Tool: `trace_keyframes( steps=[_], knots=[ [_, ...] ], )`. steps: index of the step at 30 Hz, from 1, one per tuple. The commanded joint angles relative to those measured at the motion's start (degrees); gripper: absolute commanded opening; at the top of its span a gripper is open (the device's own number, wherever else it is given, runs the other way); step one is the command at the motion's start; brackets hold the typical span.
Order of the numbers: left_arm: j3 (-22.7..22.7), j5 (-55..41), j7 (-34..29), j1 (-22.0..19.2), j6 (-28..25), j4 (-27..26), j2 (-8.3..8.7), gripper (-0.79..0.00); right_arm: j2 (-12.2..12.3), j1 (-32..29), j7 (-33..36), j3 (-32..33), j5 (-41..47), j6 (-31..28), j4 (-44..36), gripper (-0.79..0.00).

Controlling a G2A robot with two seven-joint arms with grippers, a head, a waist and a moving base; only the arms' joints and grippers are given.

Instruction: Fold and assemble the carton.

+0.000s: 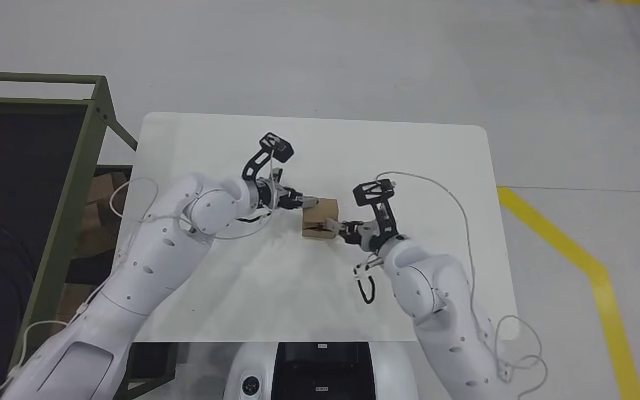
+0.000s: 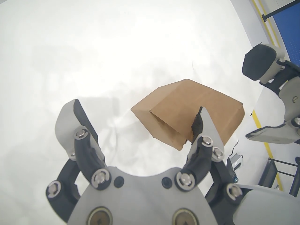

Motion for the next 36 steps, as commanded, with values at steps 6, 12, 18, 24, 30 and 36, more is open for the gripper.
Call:
trace_keyframes(
  steps=[6,12,18,24,30,36],
  knots=[
    [0.2,0.8,-0.2,0.2,-0.2,0.1,-0.14,0.000,0.0,1.2,1.0,-2.3,-5.1,2.1,1.0,0.000],
    [0.5,0.9,-0.2,-0.1,-0.2,1.0,-0.40,0.000,-0.1,2.0,1.6,-4.2,-9.0,2.7,1.8,0.000],
    [0.7,1.0,-0.4,-0.3,-0.4,1.6,-0.61,0.000,-0.2,2.7,2.3,-6.5,-13.7,3.1,2.7,0.000],
    [0.8,1.1,-0.5,-0.3,-0.4,1.9,-0.80,0.000,-0.3,3.2,2.7,-7.8,-15.8,3.1,3.1,0.000],
    [0.8,1.1,-0.4,-0.2,-0.6,2.0,-0.93,0.000,-0.3,3.2,2.7,-7.8,-15.8,3.1,3.1,0.000],
    [0.3,0.9,-0.3,0.2,-1.1,1.7,-0.94,0.000,-0.3,3.2,2.7,-7.8,-15.8,3.1,3.1,0.000]
  ],
)
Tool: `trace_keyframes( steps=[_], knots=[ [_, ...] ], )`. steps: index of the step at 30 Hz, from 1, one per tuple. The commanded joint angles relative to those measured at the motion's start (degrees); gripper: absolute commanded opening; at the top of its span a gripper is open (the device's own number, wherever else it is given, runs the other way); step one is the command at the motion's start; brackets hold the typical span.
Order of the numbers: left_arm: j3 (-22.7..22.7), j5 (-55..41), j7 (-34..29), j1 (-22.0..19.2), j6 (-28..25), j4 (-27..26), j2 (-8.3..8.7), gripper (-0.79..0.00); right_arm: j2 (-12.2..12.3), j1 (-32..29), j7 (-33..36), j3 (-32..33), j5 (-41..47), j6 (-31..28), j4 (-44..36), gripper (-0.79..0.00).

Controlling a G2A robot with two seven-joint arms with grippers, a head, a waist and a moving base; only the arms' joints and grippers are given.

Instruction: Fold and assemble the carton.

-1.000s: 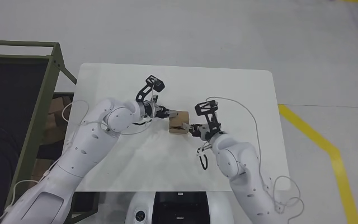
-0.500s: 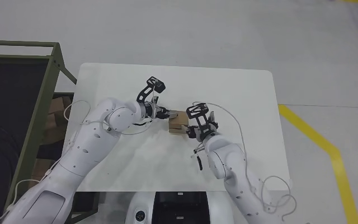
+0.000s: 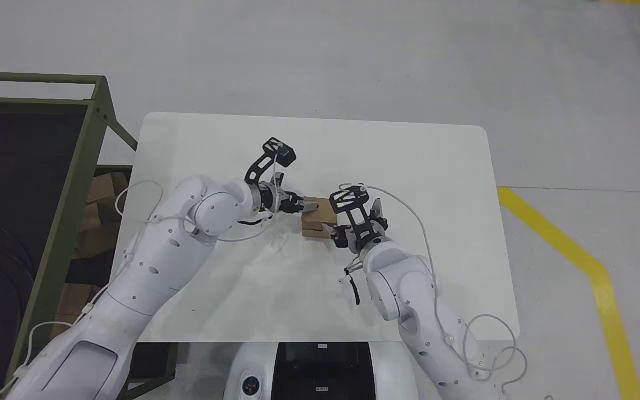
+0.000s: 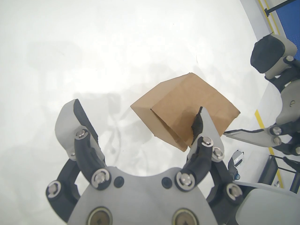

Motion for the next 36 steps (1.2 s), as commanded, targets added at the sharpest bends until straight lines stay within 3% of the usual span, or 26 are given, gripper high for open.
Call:
trace_keyframes(
  steps=[1,7,16,29,36],
  knots=[
    [0.0,0.1,-0.1,0.2,-0.1,-0.1,-0.01,0.000,0.1,-0.1,-1.1,-0.2,-0.6,-0.8,0.1,0.000],
    [0.0,0.7,-0.2,0.4,-0.4,-0.3,-0.08,0.000,0.3,0.4,-1.5,-2.5,-7.7,-5.1,-0.4,0.000],
    [-0.2,0.8,-0.5,0.5,-0.6,-0.1,-0.20,0.000,0.7,4.7,5.2,-3.2,-8.5,-20.3,-1.0,0.000],
    [-0.1,1.2,-0.7,0.3,-1.2,0.4,-0.44,0.000,0.6,4.9,5.2,-4.0,-11.3,-19.1,0.0,0.000],
    [-0.3,1.2,-0.7,0.4,-1.2,0.4,-0.53,0.000,-0.1,6.9,8.7,-6.5,-13.7,-18.6,1.2,0.000]
  ],
)
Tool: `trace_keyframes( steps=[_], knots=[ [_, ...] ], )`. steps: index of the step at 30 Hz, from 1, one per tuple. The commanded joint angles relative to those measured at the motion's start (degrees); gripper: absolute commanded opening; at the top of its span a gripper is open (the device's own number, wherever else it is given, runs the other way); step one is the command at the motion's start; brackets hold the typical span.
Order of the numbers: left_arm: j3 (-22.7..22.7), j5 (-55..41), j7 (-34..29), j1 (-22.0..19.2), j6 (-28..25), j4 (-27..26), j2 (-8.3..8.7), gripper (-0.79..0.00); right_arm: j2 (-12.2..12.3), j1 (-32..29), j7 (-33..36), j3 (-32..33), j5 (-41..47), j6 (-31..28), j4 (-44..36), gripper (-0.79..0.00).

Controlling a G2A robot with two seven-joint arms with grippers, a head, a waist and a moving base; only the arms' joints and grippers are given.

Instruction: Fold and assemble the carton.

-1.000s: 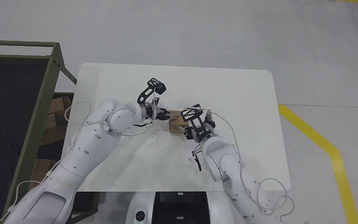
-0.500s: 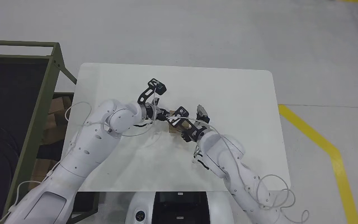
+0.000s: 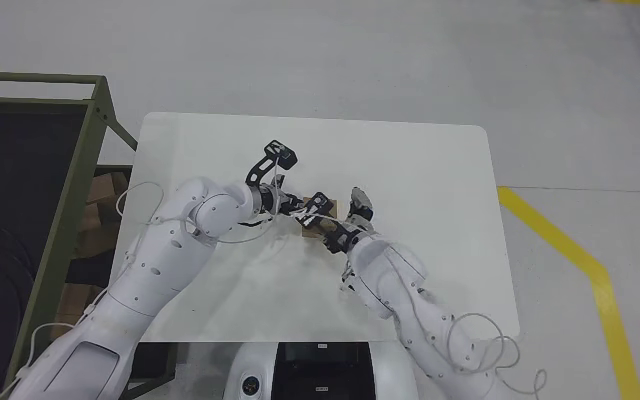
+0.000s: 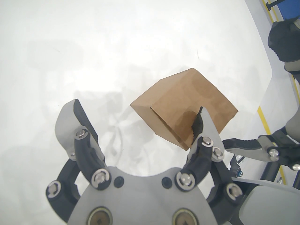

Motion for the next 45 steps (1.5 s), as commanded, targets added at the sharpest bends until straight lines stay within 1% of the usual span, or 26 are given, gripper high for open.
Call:
trace_keyframes(
  steps=[1,4,5,6,13,19,23,32,36,39,42,45],
  knots=[
    [0.0,-0.1,0.0,0.0,-0.1,0.0,-0.02,0.000,-0.2,0.4,0.5,-0.7,-0.5,0.2,0.3,0.000],
    [-0.1,-0.1,-0.2,0.0,-0.2,0.2,-0.07,0.000,-0.4,1.0,1.2,-1.2,-0.9,0.4,0.9,0.000],
    [-0.1,0.0,-0.2,0.0,-0.2,0.2,-0.08,0.000,-0.5,1.2,1.3,-1.3,-1.0,0.4,1.1,-0.071],
    [-0.1,0.0,-0.2,0.0,-0.2,0.2,-0.10,0.000,-0.6,1.4,1.6,-1.3,-0.9,0.5,1.4,-0.117],
    [0.0,0.1,-0.3,-0.2,-0.1,0.4,-0.24,0.000,-1.0,1.9,2.3,-2.1,-1.8,0.5,2.3,-0.105],
    [0.0,0.3,-0.4,-0.3,-0.2,0.5,-0.35,0.000,-1.3,1.9,2.5,-2.4,-2.8,0.8,2.7,-0.111],
    [0.0,0.3,-0.4,-0.3,-0.2,0.6,-0.41,0.000,-1.4,1.8,2.0,-2.4,-3.2,1.3,2.6,-0.166],
    [-0.2,0.5,-0.5,-0.1,-0.4,0.6,-0.48,0.000,-1.9,1.4,1.8,-2.5,-4.3,2.7,2.9,-0.200],
    [-0.3,0.6,-0.7,0.0,-0.5,0.5,-0.49,0.000,-2.1,1.5,1.7,-2.7,-4.7,3.0,3.2,-0.191],
    [-0.4,0.7,-0.9,0.1,-0.6,0.5,-0.50,0.000,-2.3,1.5,1.8,-2.7,-4.9,3.4,3.4,-0.203],
    [-0.4,0.8,-1.0,0.1,-0.6,0.4,-0.52,0.000,-2.4,1.5,1.8,-2.8,-5.2,3.5,3.6,-0.185],
    [-0.5,0.9,-1.1,0.1,-0.6,0.4,-0.54,0.000,-2.6,1.5,2.0,-2.8,-5.5,3.6,3.8,-0.188]
  ],
)
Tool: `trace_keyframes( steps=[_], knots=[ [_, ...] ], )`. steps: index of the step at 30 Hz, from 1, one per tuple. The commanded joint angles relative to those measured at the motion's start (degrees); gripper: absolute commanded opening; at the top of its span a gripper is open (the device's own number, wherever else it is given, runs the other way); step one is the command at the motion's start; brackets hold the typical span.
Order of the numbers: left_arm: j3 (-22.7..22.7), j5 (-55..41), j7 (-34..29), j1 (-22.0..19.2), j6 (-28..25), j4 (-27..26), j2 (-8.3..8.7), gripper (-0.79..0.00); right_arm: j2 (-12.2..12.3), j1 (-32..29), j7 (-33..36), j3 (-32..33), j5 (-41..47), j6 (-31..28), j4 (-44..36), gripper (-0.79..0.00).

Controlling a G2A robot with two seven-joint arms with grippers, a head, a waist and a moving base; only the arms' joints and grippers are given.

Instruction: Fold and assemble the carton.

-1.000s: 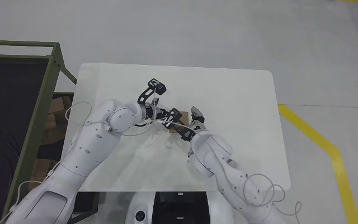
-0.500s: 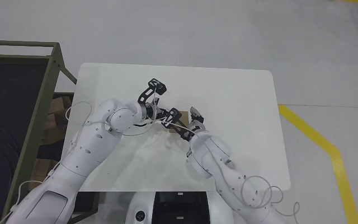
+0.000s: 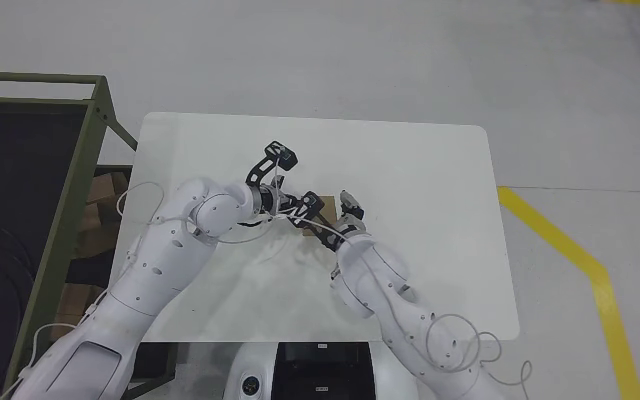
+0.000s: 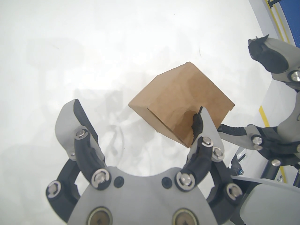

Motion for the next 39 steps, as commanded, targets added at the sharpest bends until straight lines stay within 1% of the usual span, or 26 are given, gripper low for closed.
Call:
trace_keyframes(
  steps=[1,15,24,28,33,39],
  knots=[
    [0.0,0.1,-0.1,0.0,-0.1,0.0,-0.01,0.000,-0.1,0.0,0.1,0.0,-0.1,0.1,0.1,-0.182],
    [0.2,1.0,-0.5,0.3,-0.5,0.0,-0.12,0.000,-0.8,-0.2,0.1,0.1,-1.1,0.2,0.7,-0.169],
    [0.4,1.5,-0.7,0.3,-0.5,0.1,-0.23,0.000,-0.9,-1.3,-1.9,0.7,-1.2,0.2,0.2,-0.209],
    [0.3,1.6,-0.4,0.4,-0.4,-0.1,-0.26,0.000,-1.2,-1.2,-2.3,0.2,-2.0,0.3,0.9,-0.175],
    [0.0,1.5,-0.2,0.6,-0.4,-0.2,-0.28,0.000,-1.5,-0.8,-2.5,-0.7,-3.3,0.6,1.6,-0.154],
    [-0.1,1.6,-0.2,0.7,-0.4,-0.5,-0.30,0.000,-1.9,-0.8,-3.3,-0.9,-3.7,2.0,2.0,-0.212]
  ],
)
